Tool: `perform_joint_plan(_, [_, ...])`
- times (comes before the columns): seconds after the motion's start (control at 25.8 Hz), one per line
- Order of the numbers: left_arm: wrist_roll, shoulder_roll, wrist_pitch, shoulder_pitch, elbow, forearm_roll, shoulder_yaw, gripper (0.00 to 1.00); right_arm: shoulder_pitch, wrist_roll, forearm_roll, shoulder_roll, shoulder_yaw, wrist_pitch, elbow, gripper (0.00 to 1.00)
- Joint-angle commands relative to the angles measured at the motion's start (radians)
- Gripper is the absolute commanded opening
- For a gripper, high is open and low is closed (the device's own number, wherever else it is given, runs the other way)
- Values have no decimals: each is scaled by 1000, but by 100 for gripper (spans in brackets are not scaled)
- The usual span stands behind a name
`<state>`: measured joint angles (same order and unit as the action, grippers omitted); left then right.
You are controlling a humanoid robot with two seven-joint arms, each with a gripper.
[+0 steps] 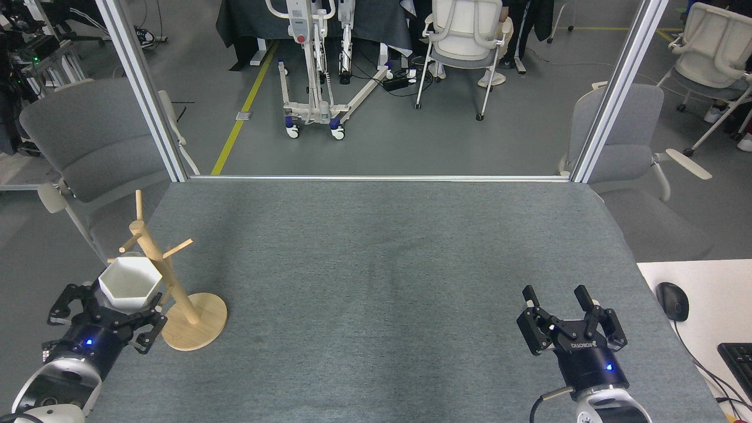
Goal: Hang cup on storage rack
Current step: 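Raise the cup with the left gripper and hook it onto a rack peg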
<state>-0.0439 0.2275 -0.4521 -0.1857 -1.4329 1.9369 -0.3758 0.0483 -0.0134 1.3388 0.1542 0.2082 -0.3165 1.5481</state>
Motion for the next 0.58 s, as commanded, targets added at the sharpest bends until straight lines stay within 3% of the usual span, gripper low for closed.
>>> perform_joint_plan(0.0, [4, -2, 9, 2, 5, -3, 0, 97, -2, 0, -1, 4, 0, 2, 0, 99])
perform_joint_plan(0.54, [9, -22, 13, 8, 97, -33, -43, 98, 7, 0, 0, 10, 0, -1, -13, 99])
